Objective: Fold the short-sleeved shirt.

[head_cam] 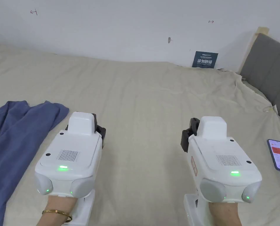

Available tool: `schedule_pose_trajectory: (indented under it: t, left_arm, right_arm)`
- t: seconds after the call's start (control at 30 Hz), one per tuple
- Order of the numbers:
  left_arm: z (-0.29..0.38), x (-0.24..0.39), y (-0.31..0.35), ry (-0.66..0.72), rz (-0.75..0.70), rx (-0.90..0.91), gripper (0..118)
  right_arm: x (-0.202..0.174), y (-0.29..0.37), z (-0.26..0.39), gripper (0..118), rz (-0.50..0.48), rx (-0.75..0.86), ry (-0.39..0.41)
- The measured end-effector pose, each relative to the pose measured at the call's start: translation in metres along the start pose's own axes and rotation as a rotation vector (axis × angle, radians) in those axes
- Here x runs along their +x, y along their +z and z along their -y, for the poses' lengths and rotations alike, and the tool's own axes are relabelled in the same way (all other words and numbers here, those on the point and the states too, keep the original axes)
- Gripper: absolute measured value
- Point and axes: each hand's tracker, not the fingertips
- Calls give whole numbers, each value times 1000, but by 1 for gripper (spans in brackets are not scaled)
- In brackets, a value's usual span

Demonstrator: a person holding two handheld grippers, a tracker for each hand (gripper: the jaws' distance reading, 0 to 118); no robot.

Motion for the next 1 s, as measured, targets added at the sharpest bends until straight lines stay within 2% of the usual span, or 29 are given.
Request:
schedule_pose_trajectory:
  t: [0.83, 0.87, 0.93, 0.97, 1.0]
  left_arm:
    - [0, 0, 0, 4, 5, 1, 0]
    - [-1, 0, -1, -15, 3, -4, 0]
    - [-3, 6, -7, -288, -23, -8, 0]
    - [-4, 11, -10, -486, -46, 19, 0]
    - [-4, 16, -11, -704, -48, 58, 0]
  right_arm:
    - [3, 0, 1, 0, 18, -6, 6]
    - [3, -1, 1, 0, 26, -11, 33]
    - [-2, -5, -2, 0, 33, 0, 209]
    - [-8, -8, -4, 0, 47, 14, 378]
    - [-16, -12, -6, 0, 66, 37, 593]
